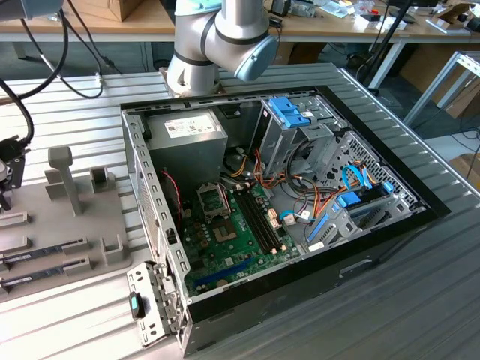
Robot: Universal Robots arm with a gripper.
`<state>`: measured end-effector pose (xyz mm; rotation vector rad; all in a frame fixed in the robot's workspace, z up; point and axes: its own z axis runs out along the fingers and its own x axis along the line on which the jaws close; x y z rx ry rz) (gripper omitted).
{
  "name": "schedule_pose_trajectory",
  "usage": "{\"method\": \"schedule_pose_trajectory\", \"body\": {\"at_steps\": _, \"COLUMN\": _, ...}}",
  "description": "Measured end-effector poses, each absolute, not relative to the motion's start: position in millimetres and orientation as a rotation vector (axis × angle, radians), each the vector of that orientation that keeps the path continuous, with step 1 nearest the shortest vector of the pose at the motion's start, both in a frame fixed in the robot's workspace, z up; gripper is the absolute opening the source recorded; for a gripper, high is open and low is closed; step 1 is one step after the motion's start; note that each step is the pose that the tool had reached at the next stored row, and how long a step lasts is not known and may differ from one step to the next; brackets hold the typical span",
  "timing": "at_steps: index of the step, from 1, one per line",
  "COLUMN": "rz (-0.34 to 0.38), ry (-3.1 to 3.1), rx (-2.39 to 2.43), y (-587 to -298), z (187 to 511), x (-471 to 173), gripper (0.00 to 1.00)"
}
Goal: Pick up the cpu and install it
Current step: 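Pick up the cpu and move it towards the insertion slot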
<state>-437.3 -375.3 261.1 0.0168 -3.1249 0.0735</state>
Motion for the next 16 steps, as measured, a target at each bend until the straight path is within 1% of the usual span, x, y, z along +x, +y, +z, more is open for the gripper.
{"method": "schedule_pose_trajectory", "body": {"at_steps": 16, "rz": 0.074, "ry": -3.125, "rx": 0.017, "y": -375.3, "z": 272.6, "x": -437.3, "gripper": 0.47}}
